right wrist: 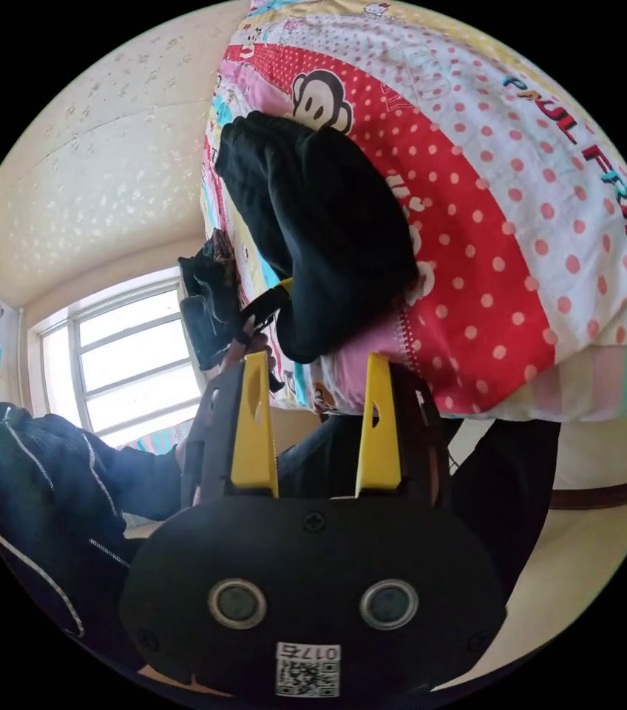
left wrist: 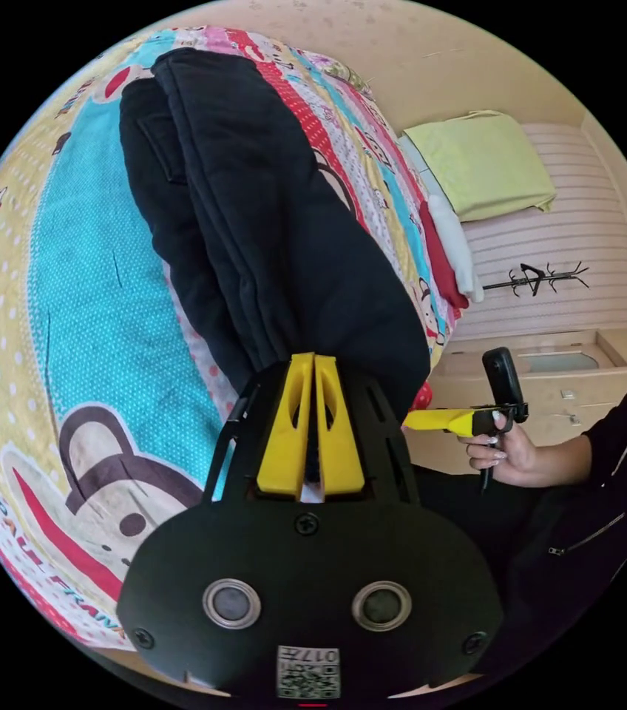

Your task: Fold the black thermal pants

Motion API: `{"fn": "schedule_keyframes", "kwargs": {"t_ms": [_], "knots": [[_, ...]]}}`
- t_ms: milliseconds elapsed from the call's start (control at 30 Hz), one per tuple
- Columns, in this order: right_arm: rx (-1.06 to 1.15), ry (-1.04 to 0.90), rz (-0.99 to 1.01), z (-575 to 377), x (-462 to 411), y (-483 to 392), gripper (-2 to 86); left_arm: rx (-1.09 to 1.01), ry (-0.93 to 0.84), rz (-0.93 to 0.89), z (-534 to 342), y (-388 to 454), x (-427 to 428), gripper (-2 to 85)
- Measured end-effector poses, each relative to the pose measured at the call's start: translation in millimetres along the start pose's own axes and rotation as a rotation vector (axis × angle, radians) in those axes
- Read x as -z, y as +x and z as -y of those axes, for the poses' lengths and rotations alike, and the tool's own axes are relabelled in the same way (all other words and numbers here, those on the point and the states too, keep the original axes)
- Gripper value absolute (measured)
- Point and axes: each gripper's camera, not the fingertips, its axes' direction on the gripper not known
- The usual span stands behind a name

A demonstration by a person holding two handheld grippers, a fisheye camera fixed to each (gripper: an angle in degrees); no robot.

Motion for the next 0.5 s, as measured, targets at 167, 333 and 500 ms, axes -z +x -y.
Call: {"fn": "schedule_keyframes", "kwargs": {"t_ms": [167, 333, 500], "knots": [[-0.055, 0.057, 0.006, 32, -30, 14, 16.7, 0.010, -0.021, 0.004, -7, -5, 8, -0.9], [-0.023, 0.104, 0.131, 30, -44, 42, 13.5, -0.136, -0.067, 0.057, -15, 10, 43, -0.9], [0.144, 0.068, 0.025, 31, -55, 37, 11.7, -0.252, -0.092, 0.098, -20, -21, 51, -0.9]]}}
